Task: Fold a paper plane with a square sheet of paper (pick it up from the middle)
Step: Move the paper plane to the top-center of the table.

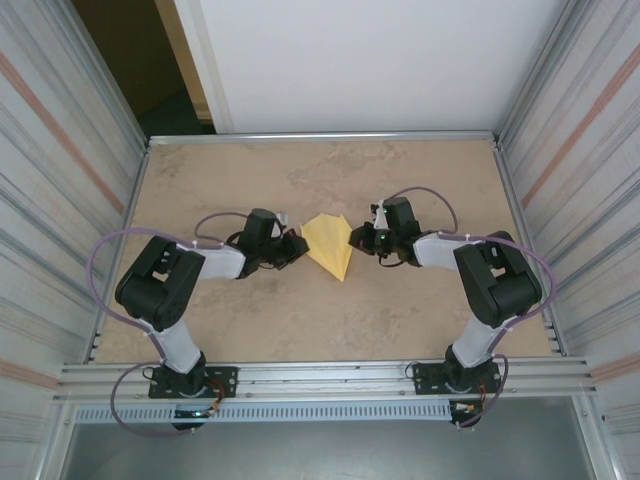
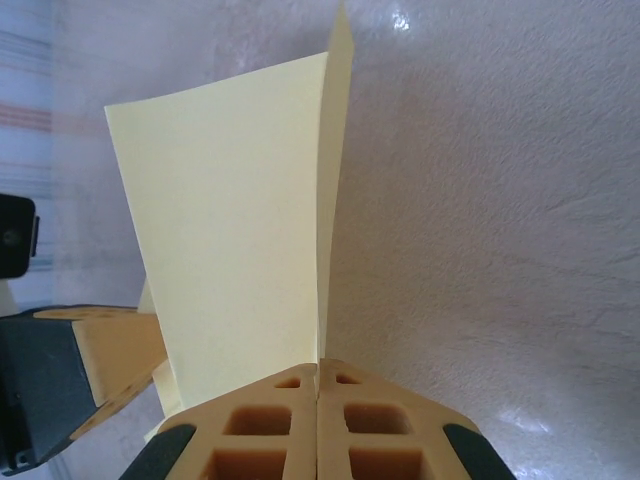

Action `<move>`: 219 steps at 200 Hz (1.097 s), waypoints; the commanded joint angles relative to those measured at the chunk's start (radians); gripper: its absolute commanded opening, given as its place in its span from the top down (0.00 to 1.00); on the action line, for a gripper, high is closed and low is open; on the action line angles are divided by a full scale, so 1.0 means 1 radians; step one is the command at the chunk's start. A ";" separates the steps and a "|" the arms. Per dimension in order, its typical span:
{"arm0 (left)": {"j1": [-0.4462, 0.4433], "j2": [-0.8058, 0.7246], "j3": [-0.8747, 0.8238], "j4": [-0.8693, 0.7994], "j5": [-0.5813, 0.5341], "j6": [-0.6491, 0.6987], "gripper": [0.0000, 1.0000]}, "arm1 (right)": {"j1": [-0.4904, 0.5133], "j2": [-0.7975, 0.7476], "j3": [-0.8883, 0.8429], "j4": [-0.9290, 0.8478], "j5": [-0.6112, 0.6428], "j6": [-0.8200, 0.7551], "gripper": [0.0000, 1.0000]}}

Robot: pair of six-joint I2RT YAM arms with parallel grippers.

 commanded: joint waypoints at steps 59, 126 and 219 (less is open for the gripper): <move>-0.010 0.020 -0.001 0.025 -0.010 0.002 1.00 | 0.026 -0.023 0.006 -0.086 0.080 -0.019 0.69; -0.009 0.022 0.016 -0.042 -0.016 0.034 1.00 | 0.113 -0.030 0.086 -0.237 0.003 -0.162 0.58; -0.008 0.026 0.020 -0.043 -0.001 0.037 1.00 | 0.159 0.055 0.158 -0.298 -0.012 -0.191 0.51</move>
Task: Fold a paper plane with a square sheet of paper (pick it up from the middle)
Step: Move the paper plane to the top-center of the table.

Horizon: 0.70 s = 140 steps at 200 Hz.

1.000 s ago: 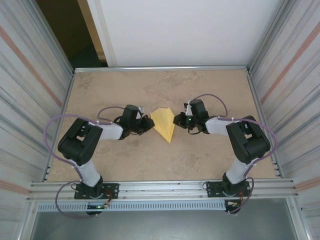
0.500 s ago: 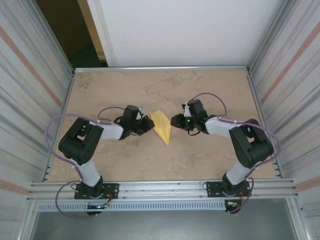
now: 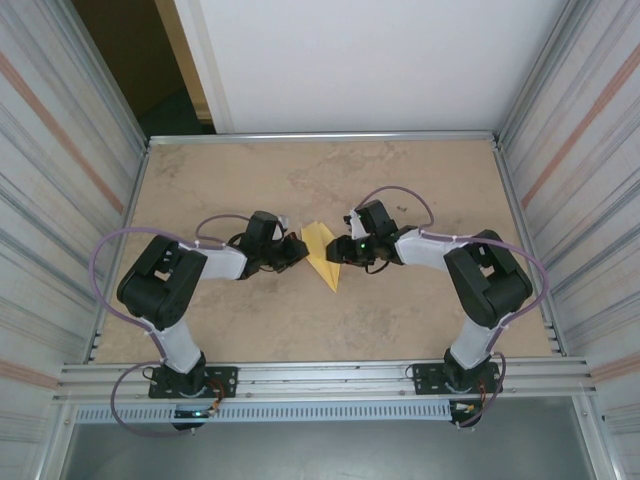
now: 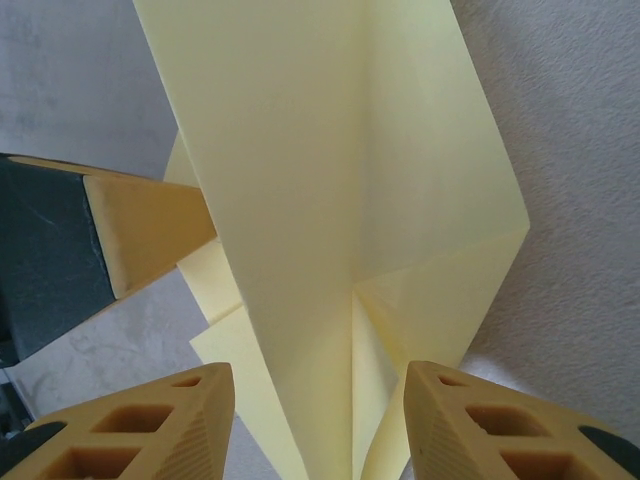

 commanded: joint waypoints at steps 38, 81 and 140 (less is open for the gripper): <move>0.001 0.021 0.026 -0.011 0.012 0.026 1.00 | 0.025 0.039 0.042 -0.040 -0.048 -0.035 0.52; 0.002 0.021 0.028 -0.003 0.023 0.017 1.00 | 0.067 0.021 0.050 -0.065 -0.026 -0.098 0.51; 0.004 0.008 0.035 0.002 0.057 -0.009 1.00 | 0.136 0.025 0.089 -0.157 0.162 -0.182 0.41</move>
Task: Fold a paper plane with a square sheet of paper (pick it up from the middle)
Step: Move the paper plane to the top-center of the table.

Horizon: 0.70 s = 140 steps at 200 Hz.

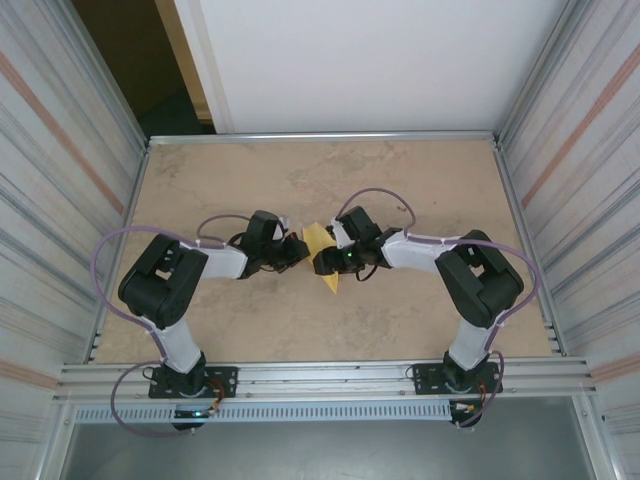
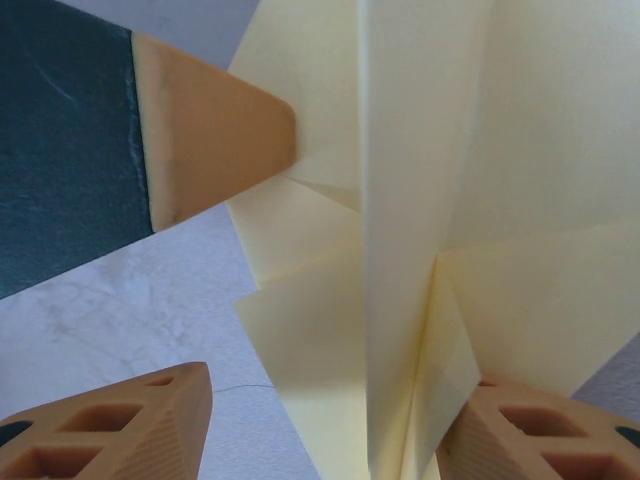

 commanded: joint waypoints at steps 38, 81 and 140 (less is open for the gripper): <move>0.004 -0.009 0.032 -0.004 0.040 -0.006 1.00 | 0.031 0.019 0.058 -0.082 0.118 -0.062 0.43; 0.004 -0.007 0.032 0.003 0.048 -0.007 1.00 | 0.036 0.035 0.078 -0.105 0.140 -0.066 0.44; 0.004 -0.004 0.037 0.003 0.054 -0.008 1.00 | 0.048 0.046 0.097 -0.120 0.168 -0.065 0.44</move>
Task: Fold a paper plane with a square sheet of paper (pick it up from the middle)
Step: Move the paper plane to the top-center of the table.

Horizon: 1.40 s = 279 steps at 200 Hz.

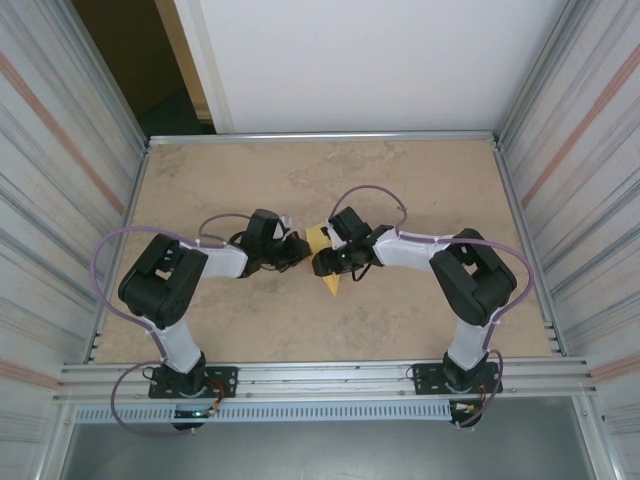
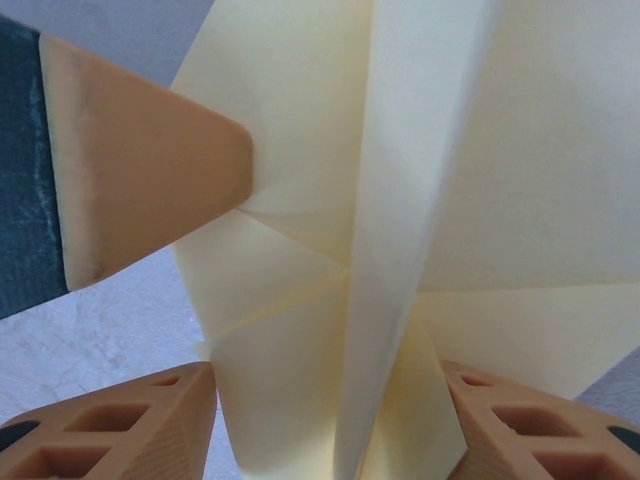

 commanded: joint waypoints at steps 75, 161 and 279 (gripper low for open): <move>0.004 0.003 0.024 -0.005 0.012 -0.002 1.00 | 0.011 -0.020 0.005 -0.014 0.018 -0.041 0.41; 0.004 0.004 0.030 -0.009 0.012 0.001 1.00 | 0.032 -0.005 0.021 -0.030 0.024 -0.064 0.40; 0.007 0.012 0.030 -0.022 0.010 0.013 1.00 | -0.019 -0.057 -0.026 0.008 0.022 -0.013 0.60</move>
